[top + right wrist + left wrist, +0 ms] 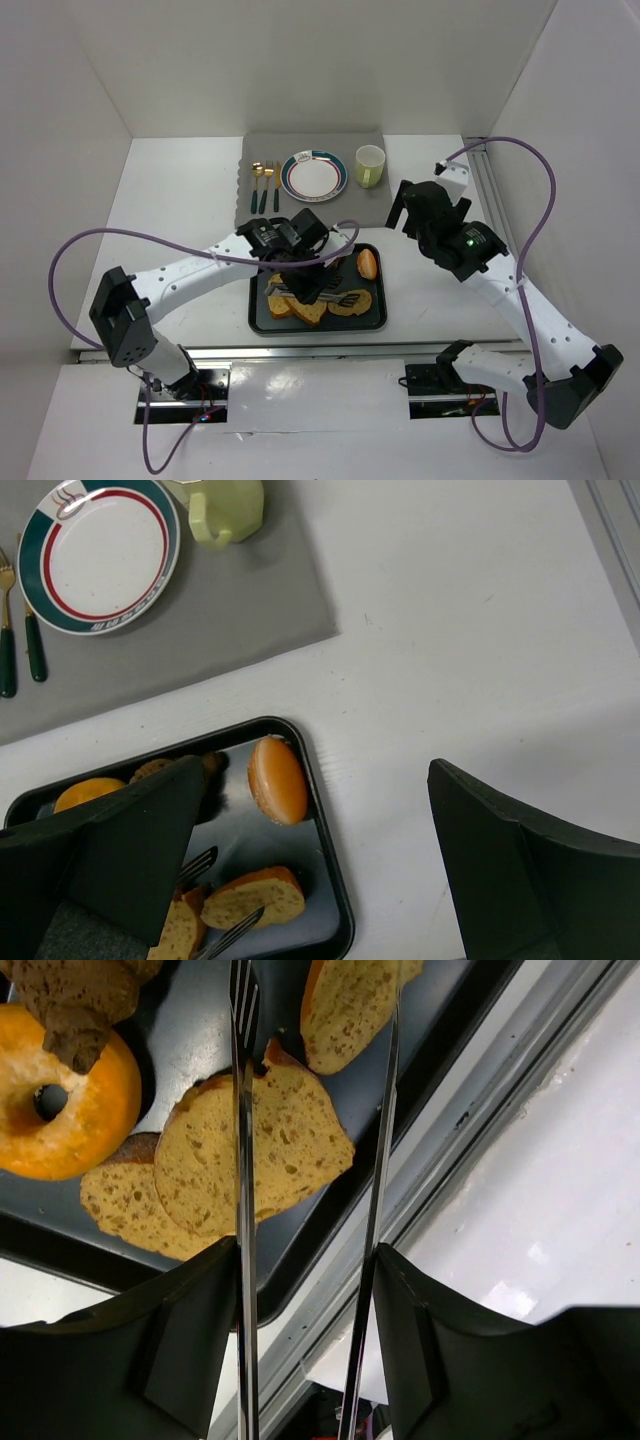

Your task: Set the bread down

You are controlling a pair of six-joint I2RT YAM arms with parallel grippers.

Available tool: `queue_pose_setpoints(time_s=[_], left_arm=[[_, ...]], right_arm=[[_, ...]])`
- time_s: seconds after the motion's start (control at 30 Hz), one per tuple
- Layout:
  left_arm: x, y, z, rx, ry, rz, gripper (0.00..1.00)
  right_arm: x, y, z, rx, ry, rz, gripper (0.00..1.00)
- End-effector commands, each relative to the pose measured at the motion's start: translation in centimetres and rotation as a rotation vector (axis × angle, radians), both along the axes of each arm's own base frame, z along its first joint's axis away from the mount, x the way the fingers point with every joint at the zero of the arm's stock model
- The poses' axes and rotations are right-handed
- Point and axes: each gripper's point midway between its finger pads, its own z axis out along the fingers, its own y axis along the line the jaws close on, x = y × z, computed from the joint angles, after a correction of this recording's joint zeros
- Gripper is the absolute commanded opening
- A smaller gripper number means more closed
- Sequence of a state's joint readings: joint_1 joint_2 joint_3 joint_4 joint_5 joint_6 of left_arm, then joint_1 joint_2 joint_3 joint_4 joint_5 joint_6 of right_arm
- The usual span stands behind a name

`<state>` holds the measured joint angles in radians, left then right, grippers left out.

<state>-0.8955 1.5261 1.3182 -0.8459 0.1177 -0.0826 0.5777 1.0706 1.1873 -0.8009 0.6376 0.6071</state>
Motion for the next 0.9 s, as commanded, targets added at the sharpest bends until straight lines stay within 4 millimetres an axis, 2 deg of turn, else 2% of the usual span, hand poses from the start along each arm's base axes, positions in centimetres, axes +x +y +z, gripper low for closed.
queue_pose_setpoints(time_s=[0.0,0.13,0.23,0.37,0.4,0.5,0.57,0.6,0.63,0.67,0.7,0.8,0.83,0.87], left_arm=[[0.9,-1.5,0.7,-0.029,-0.034,-0.063,0.66],[1.1,-1.9,-0.3,-0.007,-0.015,-0.085,0.66],[0.1,-2.2,0.0,-0.025,0.037,-0.119,0.62],[-0.5,-2.6,0.8,-0.058,0.057,-0.136,0.47],[-0.6,-2.5,1.3,-0.065,0.051,-0.136,0.38],[-0.3,-2.3,3.1,-0.079,0.018,-0.109,0.22],[1.0,-1.8,4.9,-0.103,-0.034,-0.039,0.01],[1.1,-1.7,5.2,-0.107,-0.037,-0.01,0.0],[2.5,-0.9,5.8,-0.135,-0.037,0.06,0.0],[2.3,-1.3,6.2,-0.197,0.024,0.082,0.0],[3.0,-1.3,6.8,-0.228,0.032,0.109,0.0],[6.6,0.3,7.9,-0.225,-0.028,0.276,0.0],[8.7,1.3,9.5,-0.251,-0.073,0.343,0.0],[10.1,1.9,9.9,-0.25,-0.091,0.392,0.0]], right_arm=[[0.0,-0.1,-0.1,-0.007,0.007,0.003,1.0],[0.2,0.0,-0.4,-0.013,0.016,0.003,1.0],[0.2,0.0,-0.7,-0.013,0.016,0.003,1.0],[0.2,0.0,-0.7,-0.013,0.016,0.003,1.0],[0.2,0.0,-0.7,-0.013,0.016,0.003,1.0],[0.5,0.3,-0.8,-0.008,0.019,0.01,1.0],[0.6,0.4,-1.1,-0.014,0.028,0.01,1.0],[0.7,0.5,-0.9,-0.008,0.019,0.01,1.0],[0.7,0.7,-1.0,-0.003,0.023,0.017,1.0],[0.8,0.8,-0.8,0.002,0.015,0.018,1.0],[1.0,0.9,-0.7,0.007,0.007,0.018,1.0],[1.0,0.9,-0.7,0.007,0.007,0.018,1.0],[1.1,1.0,-0.5,0.013,-0.002,0.018,1.0],[1.1,1.0,-0.5,0.013,-0.002,0.018,1.0]])
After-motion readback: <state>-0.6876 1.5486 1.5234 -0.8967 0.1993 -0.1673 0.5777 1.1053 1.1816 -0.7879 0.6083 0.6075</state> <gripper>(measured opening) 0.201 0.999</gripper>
